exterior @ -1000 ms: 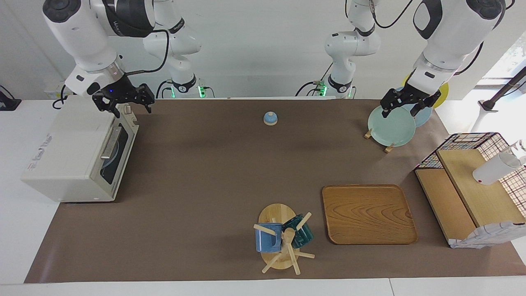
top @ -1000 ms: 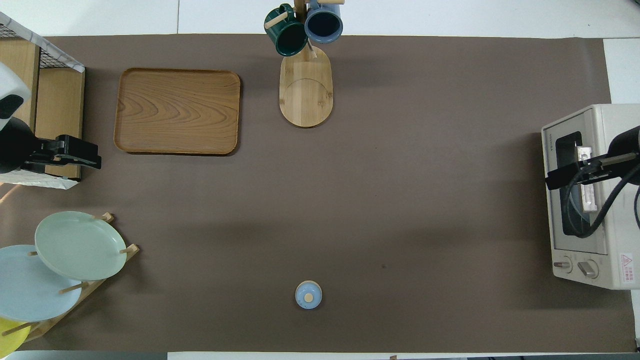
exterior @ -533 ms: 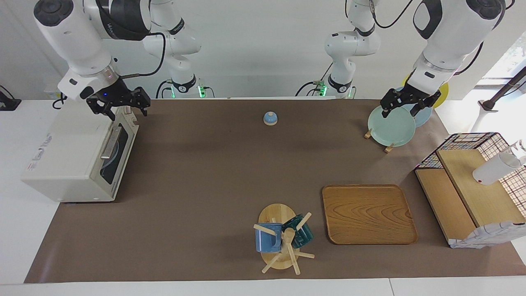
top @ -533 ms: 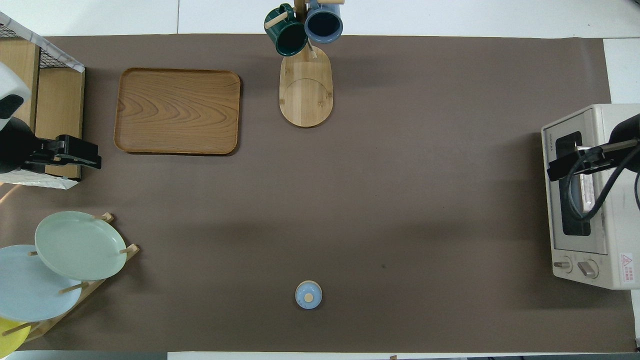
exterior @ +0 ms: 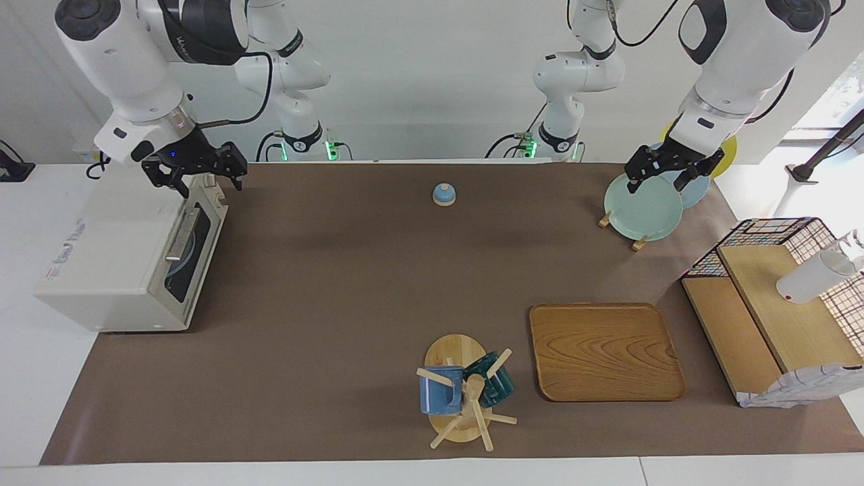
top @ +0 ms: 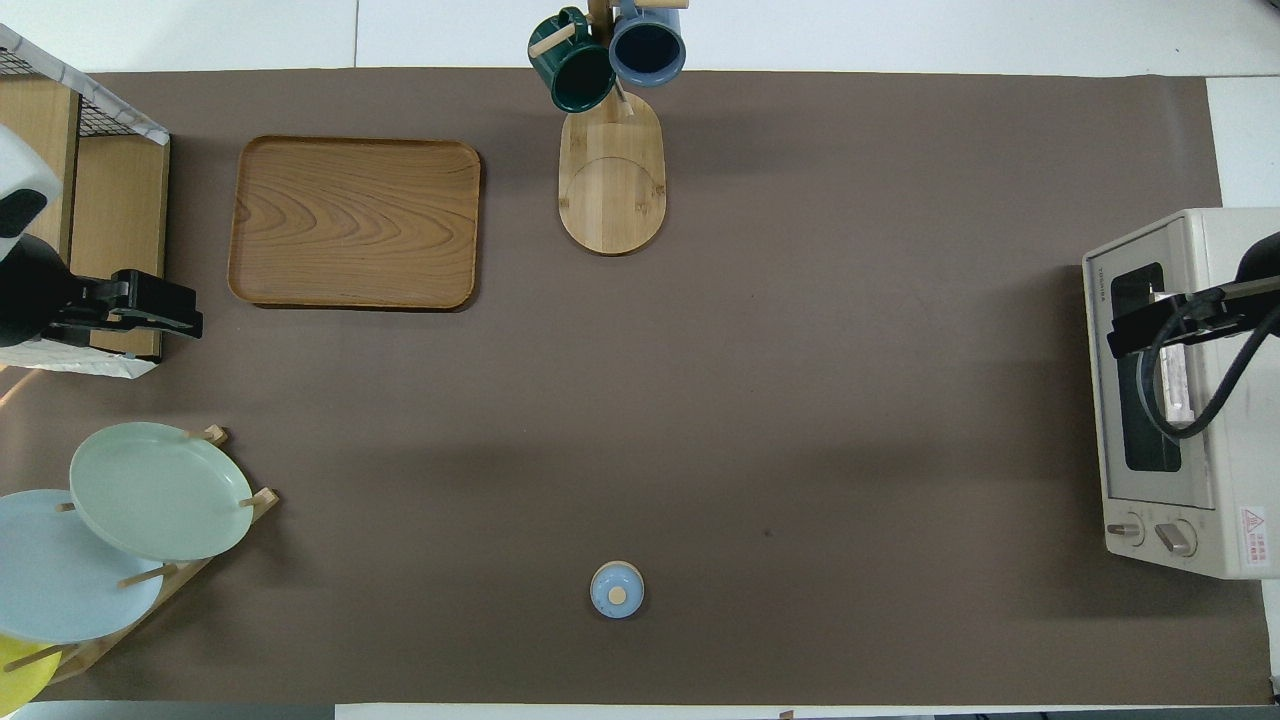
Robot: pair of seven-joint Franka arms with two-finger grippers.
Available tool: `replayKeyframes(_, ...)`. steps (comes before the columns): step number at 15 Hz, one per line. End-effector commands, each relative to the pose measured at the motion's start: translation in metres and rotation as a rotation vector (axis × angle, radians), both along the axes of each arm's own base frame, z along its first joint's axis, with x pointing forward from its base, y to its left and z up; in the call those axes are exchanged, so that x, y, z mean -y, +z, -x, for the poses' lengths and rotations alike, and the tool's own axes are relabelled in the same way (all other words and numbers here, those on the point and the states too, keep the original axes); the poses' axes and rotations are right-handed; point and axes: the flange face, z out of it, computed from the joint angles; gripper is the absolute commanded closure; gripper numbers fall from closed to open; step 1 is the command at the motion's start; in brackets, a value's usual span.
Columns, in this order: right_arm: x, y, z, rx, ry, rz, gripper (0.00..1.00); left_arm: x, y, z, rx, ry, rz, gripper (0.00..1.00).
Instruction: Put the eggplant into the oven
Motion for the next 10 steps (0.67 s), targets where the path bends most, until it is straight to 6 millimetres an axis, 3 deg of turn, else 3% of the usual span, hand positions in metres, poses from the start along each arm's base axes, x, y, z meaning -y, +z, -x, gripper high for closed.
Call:
replayKeyframes(1, 0.0092, 0.0064, 0.0021, -0.004, -0.020, 0.002, 0.00, -0.0019, 0.0001, 0.0006, -0.009, -0.007, -0.015, 0.00)
replayKeyframes(10, 0.0037, 0.0095, 0.0025, 0.002, -0.016, 0.006, 0.00, -0.0019, 0.0010, 0.0009, -0.006, -0.007, -0.014, 0.00)
